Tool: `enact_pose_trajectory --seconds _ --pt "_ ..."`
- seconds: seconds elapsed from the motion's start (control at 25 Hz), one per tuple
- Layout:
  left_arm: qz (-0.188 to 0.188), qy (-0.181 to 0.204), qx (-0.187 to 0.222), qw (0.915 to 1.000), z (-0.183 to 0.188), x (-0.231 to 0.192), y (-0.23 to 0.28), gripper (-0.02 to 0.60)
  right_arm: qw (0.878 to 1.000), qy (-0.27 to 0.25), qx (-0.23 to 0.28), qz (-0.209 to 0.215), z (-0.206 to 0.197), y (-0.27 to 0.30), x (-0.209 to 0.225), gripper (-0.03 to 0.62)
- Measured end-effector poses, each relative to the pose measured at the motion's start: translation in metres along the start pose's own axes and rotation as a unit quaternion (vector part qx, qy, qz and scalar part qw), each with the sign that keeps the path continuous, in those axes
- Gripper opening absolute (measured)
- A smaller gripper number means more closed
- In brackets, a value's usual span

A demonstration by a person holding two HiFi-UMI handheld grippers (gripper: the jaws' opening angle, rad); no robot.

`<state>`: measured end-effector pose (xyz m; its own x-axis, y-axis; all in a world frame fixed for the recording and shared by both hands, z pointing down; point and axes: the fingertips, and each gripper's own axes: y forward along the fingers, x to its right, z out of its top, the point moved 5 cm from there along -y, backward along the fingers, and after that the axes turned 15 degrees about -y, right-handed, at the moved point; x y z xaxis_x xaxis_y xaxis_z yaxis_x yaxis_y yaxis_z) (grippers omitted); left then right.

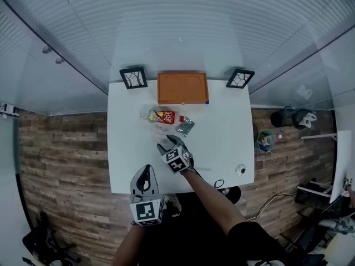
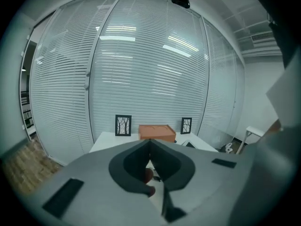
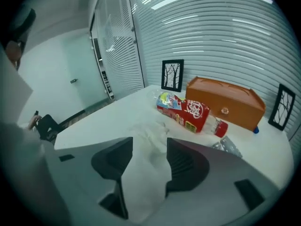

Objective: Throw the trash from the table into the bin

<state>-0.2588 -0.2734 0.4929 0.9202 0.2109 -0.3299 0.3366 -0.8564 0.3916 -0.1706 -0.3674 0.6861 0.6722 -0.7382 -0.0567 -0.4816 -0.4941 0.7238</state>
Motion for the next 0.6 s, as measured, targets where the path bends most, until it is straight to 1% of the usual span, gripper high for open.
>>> enact_pose_trajectory --seconds 0.12,0.2,0.36,0.48,0.56,0.6 --pt "0.009 -0.002 -0.005 0.9999 -0.003 -0.003 0.0 -0.003 0.998 -0.055 -0.008 0.003 0.008 0.014 -0.003 0.218" --pt "0.015 -0.001 -0.01 0.9998 -0.005 -0.004 -0.001 -0.002 0.997 -0.076 -0.02 -0.004 0.01 0.024 -0.003 0.218" --pt "0.023 -0.001 -0.015 0.9996 -0.005 -0.008 -0.005 -0.003 0.995 -0.083 -0.057 -0.011 0.004 0.041 0.002 0.216" --pt "0.028 -0.006 -0.012 0.9995 -0.006 -0.012 -0.01 -0.002 0.995 -0.075 -0.07 0.004 0.002 0.046 0.0 0.209" --pt "0.029 -0.007 -0.011 0.9995 -0.006 -0.014 -0.013 -0.002 0.995 -0.067 -0.074 0.019 0.004 0.046 -0.004 0.148" --pt "0.029 -0.007 -0.009 0.9995 -0.006 -0.014 -0.015 -0.002 0.994 -0.073 -0.077 0.022 0.005 0.047 -0.007 0.119"
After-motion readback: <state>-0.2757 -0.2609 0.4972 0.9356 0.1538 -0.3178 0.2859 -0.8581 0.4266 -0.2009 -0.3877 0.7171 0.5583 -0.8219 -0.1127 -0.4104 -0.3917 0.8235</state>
